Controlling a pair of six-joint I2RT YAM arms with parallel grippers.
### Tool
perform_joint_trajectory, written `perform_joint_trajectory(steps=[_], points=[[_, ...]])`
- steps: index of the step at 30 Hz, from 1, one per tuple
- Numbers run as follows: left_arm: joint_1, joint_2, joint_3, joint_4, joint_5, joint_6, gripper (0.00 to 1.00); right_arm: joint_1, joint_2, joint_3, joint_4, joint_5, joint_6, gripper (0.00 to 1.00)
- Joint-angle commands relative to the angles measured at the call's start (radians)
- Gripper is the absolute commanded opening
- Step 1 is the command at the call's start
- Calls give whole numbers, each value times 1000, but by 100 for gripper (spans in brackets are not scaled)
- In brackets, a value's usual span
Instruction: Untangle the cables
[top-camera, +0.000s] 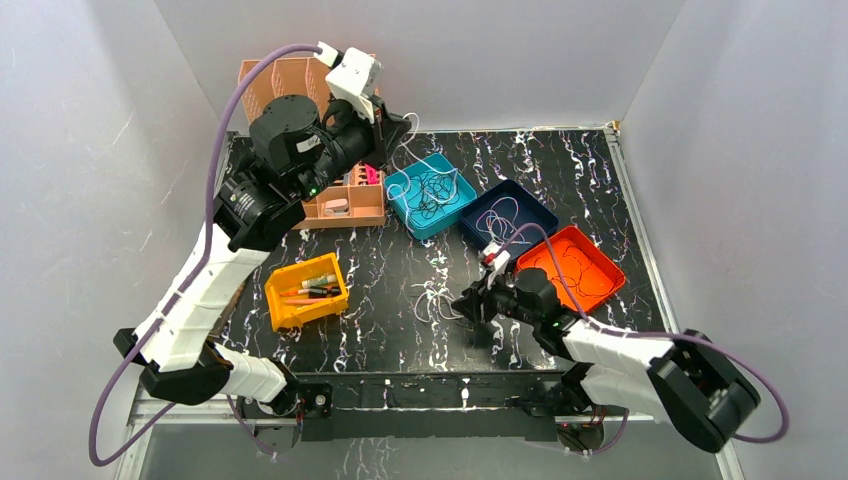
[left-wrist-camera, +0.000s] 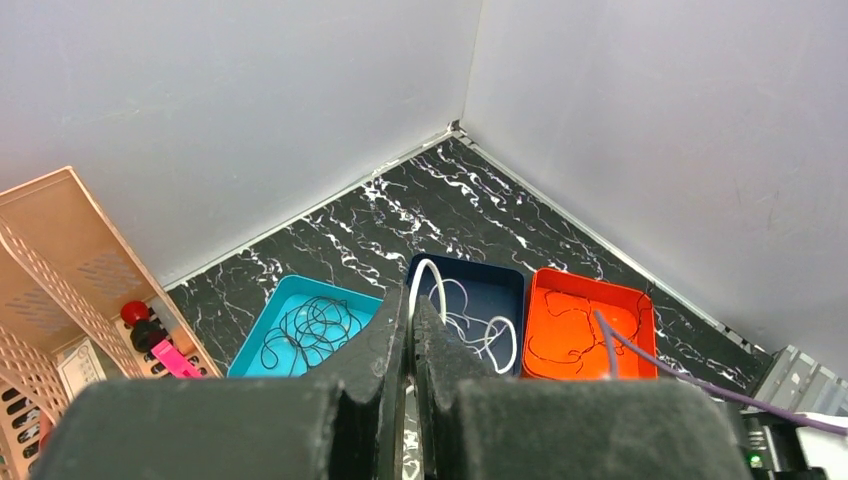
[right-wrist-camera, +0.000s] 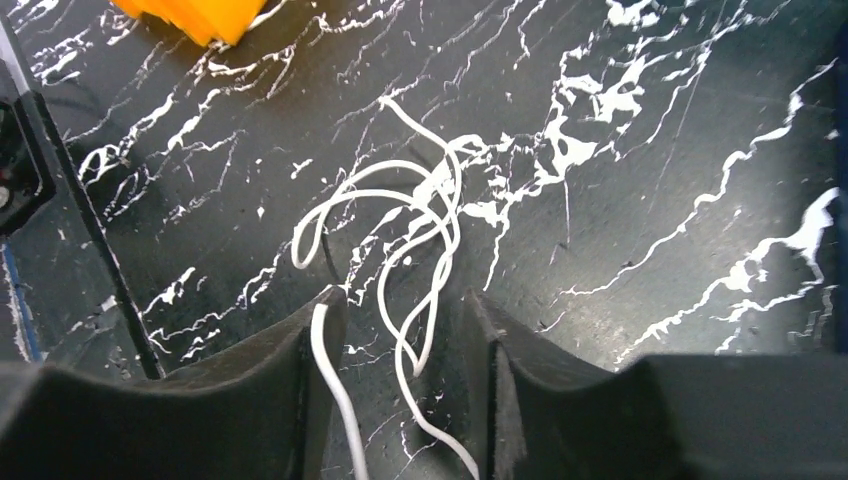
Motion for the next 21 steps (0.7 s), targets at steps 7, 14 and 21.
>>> perform_joint_trajectory(steps=[7,14,21], points=[[3,-14,-86,8,27,0,0,3,-308,209,-344,69,-95,58],[4,-37,-154,23,25,-10,0,3,-421,265,-423,161,-112,59],[4,-62,-228,15,67,-6,0,4,-496,302,-300,232,-96,58]])
